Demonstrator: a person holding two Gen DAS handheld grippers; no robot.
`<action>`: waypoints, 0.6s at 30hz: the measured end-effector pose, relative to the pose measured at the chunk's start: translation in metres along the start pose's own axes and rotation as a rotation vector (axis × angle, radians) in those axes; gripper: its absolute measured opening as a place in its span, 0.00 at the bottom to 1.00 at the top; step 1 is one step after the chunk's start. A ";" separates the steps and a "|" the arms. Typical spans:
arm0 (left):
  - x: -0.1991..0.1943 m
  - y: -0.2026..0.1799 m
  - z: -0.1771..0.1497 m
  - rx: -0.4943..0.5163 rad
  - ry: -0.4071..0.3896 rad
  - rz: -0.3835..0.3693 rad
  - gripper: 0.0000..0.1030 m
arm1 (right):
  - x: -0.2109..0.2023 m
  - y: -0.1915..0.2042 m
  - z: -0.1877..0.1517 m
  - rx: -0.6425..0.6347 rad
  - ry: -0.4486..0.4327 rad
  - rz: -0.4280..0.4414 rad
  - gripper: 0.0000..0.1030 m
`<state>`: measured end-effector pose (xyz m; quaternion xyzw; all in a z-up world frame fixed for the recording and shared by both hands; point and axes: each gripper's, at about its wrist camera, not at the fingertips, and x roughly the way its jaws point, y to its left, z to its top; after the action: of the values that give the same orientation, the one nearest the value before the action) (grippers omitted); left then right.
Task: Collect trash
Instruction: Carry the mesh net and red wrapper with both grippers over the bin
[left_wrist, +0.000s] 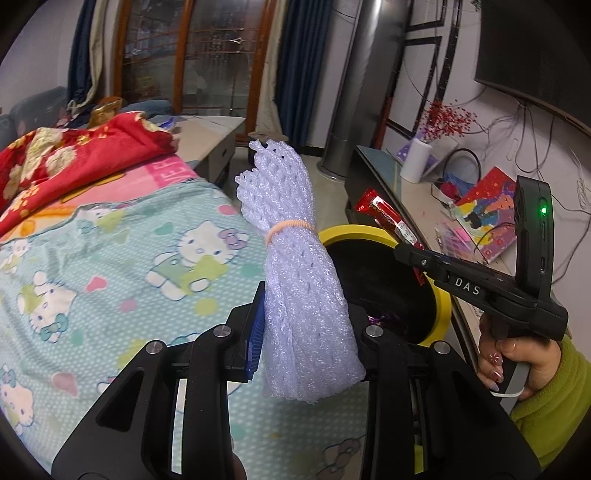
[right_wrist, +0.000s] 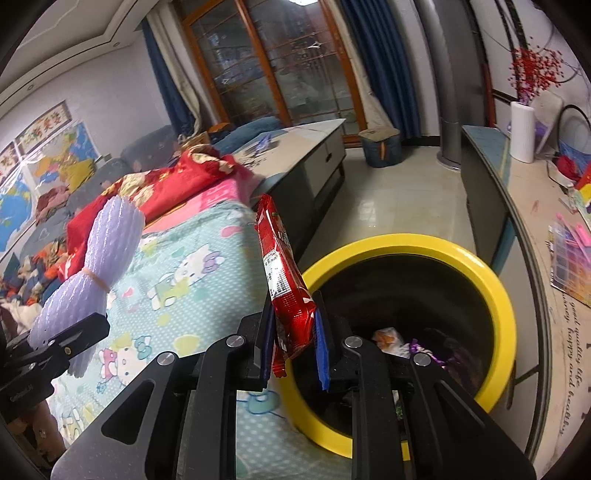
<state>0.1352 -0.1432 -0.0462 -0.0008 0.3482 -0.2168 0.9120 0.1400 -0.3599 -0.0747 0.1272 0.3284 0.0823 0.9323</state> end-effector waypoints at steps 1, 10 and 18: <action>0.002 -0.003 0.001 0.006 0.001 -0.004 0.24 | -0.001 -0.004 0.000 0.006 -0.003 -0.008 0.18; 0.016 -0.034 0.005 0.056 0.006 -0.043 0.24 | -0.009 -0.035 -0.006 0.068 -0.008 -0.061 0.18; 0.032 -0.057 0.011 0.101 0.015 -0.069 0.25 | -0.012 -0.058 -0.014 0.130 0.006 -0.096 0.18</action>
<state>0.1407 -0.2093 -0.0497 0.0348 0.3436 -0.2652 0.9002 0.1255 -0.4156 -0.0952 0.1713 0.3416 0.0163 0.9239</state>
